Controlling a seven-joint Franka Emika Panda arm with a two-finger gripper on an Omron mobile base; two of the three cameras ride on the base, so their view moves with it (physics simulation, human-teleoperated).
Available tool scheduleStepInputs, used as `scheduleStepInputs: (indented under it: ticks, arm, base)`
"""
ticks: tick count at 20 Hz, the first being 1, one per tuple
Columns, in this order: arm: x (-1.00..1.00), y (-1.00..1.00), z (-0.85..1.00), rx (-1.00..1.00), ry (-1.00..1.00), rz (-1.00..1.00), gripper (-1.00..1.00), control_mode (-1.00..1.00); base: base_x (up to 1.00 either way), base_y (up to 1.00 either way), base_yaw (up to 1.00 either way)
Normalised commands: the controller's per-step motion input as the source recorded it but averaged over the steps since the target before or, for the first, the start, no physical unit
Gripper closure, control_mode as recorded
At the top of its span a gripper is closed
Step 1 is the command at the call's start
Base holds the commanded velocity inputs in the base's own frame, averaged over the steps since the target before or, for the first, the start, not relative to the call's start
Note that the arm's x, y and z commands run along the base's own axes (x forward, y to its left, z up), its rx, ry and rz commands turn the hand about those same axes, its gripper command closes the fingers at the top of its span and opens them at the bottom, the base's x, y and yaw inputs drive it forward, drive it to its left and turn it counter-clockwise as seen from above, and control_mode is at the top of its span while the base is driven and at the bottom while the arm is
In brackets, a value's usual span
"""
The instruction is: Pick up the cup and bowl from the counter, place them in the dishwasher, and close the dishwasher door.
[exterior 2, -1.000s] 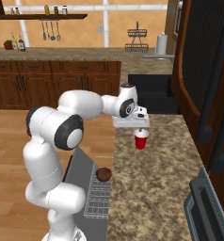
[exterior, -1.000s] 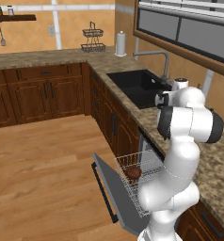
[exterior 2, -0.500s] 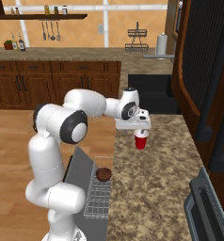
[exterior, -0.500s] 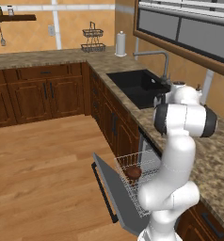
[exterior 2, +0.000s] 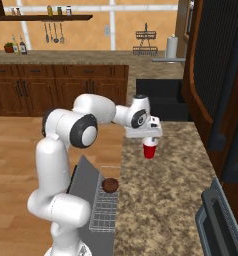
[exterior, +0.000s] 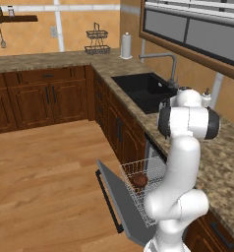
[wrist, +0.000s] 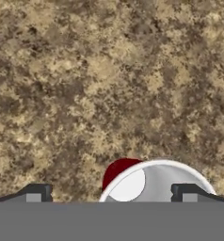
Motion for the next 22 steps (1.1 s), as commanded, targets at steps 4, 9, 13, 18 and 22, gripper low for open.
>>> scheduleStepInputs:
  ticks: [4, 9, 13, 18, 22]
  arm:
    - [-0.09, -0.05, -0.22, 0.0, 0.0, 0.04, -1.0, -1.0]
    - [-0.45, 0.0, -0.44, -0.06, 0.0, 0.0, 1.0, -1.0]
    - [-0.26, 0.01, -0.12, -0.01, -0.02, 0.0, 1.0, -1.0]
    - [-0.08, 0.07, 0.0, 0.0, -0.03, 0.0, 1.0, -1.0]
    - [-0.06, 0.0, 0.0, 0.0, 0.0, 0.0, 1.0, -1.0]
  base:
    - [0.0, 0.0, 0.0]
    - [0.0, 0.0, 0.0]
    - [0.0, 0.0, 0.0]
    - [0.0, 0.0, 0.0]
    - [0.0, 0.0, 0.0]
